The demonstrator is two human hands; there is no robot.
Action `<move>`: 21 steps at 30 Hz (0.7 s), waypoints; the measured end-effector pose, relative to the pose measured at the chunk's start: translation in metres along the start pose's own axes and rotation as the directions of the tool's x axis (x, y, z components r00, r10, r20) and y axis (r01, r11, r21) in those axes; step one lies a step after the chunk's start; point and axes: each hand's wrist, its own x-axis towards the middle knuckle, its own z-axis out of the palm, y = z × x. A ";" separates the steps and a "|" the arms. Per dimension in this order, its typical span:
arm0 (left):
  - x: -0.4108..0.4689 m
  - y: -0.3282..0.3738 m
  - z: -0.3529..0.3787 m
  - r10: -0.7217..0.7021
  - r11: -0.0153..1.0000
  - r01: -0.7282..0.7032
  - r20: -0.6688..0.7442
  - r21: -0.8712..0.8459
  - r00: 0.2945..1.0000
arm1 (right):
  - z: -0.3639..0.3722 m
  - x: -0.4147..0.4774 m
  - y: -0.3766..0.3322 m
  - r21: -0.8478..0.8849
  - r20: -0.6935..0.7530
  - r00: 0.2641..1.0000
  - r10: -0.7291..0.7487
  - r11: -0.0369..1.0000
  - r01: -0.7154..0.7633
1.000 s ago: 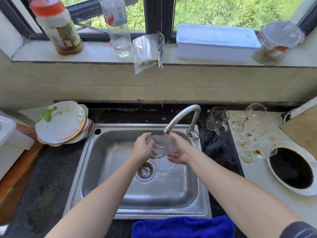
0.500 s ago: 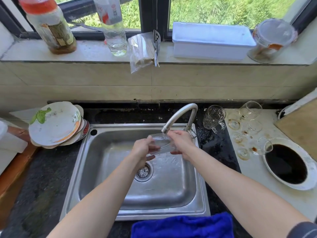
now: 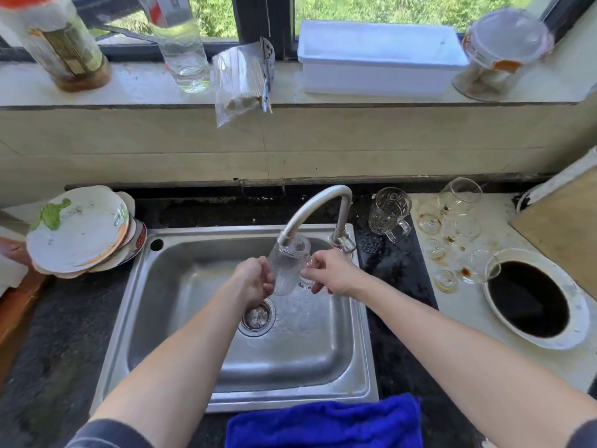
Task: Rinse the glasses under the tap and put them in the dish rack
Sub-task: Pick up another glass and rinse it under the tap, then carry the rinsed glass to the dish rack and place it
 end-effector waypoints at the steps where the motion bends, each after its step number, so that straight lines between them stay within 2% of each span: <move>1: -0.002 0.001 0.006 0.009 0.998 -0.009 0.003 0.063 1.000 | -0.002 -0.003 0.002 -0.021 -0.001 1.000 -0.020 1.000 0.020; 5: -0.010 0.008 0.034 0.119 0.921 -0.113 0.008 0.374 0.993 | -0.016 -0.021 0.013 -0.153 -0.105 0.991 -0.083 0.986 0.066; 10: -0.024 0.006 0.055 0.322 0.831 -0.297 0.030 0.471 0.946 | -0.031 -0.032 0.044 -0.330 -0.159 0.983 -0.097 0.943 0.040; 11: -0.027 0.004 0.056 0.385 0.761 -0.342 0.041 0.552 0.922 | -0.031 -0.034 0.049 -0.330 -0.165 0.982 -0.091 0.943 0.032; 13: -0.035 0.000 0.054 0.501 0.530 -0.394 0.097 0.751 0.860 | -0.030 -0.042 0.054 -0.311 -0.189 0.979 -0.077 0.950 0.014; 15: -0.045 -0.003 0.053 0.533 0.327 -0.396 0.179 0.858 0.827 | -0.027 -0.055 0.058 -0.283 -0.229 0.972 -0.056 0.959 -0.011; 21: -0.076 -0.011 0.069 0.505 -0.027 -0.491 0.436 0.871 0.745 | -0.013 -0.101 0.069 -0.153 -0.358 0.933 0.032 0.984 -0.093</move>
